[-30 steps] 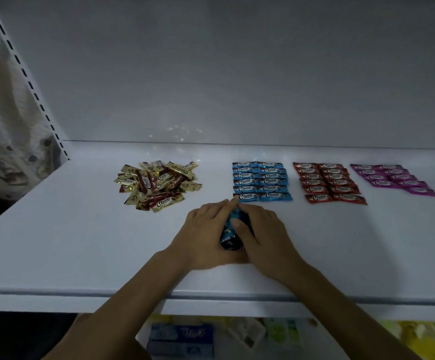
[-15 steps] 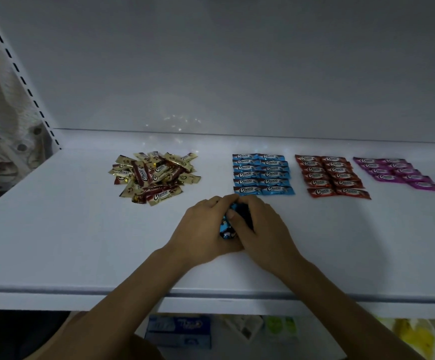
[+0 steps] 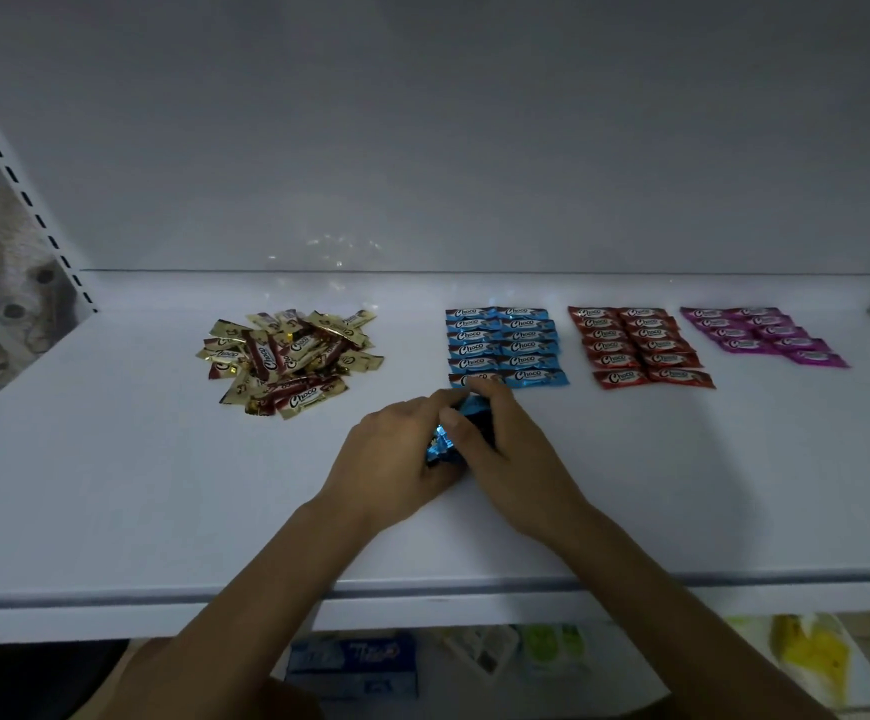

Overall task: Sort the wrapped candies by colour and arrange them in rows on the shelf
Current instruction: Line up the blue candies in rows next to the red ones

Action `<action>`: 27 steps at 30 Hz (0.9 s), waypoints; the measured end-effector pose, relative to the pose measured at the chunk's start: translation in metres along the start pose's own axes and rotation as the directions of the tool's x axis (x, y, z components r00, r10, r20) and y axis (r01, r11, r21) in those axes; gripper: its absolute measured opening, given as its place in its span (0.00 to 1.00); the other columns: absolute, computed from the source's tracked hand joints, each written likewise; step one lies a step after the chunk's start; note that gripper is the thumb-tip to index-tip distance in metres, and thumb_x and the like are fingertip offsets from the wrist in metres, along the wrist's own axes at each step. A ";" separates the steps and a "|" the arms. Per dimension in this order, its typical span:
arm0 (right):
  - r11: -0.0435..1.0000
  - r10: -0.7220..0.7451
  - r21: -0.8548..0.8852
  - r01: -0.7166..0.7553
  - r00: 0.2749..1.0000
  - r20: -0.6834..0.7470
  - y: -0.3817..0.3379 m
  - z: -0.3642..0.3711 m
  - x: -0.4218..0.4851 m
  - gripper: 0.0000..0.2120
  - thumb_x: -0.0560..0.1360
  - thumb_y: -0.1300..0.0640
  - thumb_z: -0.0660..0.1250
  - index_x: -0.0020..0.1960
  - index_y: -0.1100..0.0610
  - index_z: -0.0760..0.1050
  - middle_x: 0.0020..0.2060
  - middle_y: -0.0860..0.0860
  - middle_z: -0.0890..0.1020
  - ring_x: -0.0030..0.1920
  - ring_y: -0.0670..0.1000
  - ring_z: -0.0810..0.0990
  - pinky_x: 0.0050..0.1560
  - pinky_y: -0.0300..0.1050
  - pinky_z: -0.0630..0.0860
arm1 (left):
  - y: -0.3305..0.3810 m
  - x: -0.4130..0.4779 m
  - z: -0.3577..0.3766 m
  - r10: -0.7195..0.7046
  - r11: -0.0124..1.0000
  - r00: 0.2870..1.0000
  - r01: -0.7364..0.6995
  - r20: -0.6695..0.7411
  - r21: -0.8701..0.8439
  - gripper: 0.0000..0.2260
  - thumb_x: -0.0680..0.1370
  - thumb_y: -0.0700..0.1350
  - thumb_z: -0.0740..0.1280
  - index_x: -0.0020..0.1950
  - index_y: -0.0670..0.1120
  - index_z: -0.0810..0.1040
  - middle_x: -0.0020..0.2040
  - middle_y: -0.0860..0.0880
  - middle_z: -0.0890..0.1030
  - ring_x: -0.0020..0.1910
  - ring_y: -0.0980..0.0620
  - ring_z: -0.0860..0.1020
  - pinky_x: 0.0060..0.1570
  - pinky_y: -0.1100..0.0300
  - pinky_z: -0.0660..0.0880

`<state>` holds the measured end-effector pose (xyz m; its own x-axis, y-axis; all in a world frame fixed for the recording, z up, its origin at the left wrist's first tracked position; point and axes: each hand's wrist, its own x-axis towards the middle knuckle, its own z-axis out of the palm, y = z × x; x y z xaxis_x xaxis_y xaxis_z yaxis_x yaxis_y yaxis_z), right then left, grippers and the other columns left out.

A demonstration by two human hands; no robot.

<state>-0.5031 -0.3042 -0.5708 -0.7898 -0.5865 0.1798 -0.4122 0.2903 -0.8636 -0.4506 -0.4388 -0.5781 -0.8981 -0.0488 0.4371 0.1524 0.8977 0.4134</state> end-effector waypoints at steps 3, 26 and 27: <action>0.987 0.066 0.151 -0.053 0.994 -0.086 -0.013 0.021 0.005 0.23 0.80 0.46 0.56 0.72 0.53 0.60 0.59 0.49 0.75 0.56 0.44 0.76 0.55 0.36 0.73 | -0.001 0.001 -0.003 -0.020 1.000 1.000 0.020 -0.013 -0.012 0.33 0.65 0.60 0.61 0.70 0.52 0.68 0.54 0.50 0.82 0.48 0.48 0.80 0.42 0.58 0.74; 0.962 -0.009 0.271 0.029 0.997 -0.075 0.001 0.004 0.007 0.21 0.70 0.42 0.64 0.58 0.52 0.73 0.49 0.43 0.80 0.47 0.36 0.79 0.45 0.30 0.73 | -0.016 -0.002 -0.007 -0.251 0.885 0.968 0.221 -0.022 -0.409 0.19 0.69 0.58 0.66 0.54 0.49 0.80 0.46 0.52 0.84 0.45 0.54 0.82 0.45 0.53 0.80; 0.959 -0.006 0.282 0.034 0.995 -0.100 0.001 0.003 0.007 0.19 0.71 0.42 0.62 0.57 0.52 0.74 0.47 0.45 0.81 0.45 0.37 0.78 0.44 0.30 0.73 | -0.017 -0.002 -0.007 -0.281 0.866 0.960 0.246 -0.015 -0.435 0.17 0.70 0.55 0.69 0.54 0.48 0.80 0.46 0.51 0.84 0.45 0.52 0.82 0.46 0.54 0.80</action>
<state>-0.5079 -0.3103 -0.5722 -0.8288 -0.5095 0.2313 -0.2940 0.0449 -0.9547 -0.4489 -0.4567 -0.5804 -0.8984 -0.3055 0.3156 0.0901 0.5750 0.8132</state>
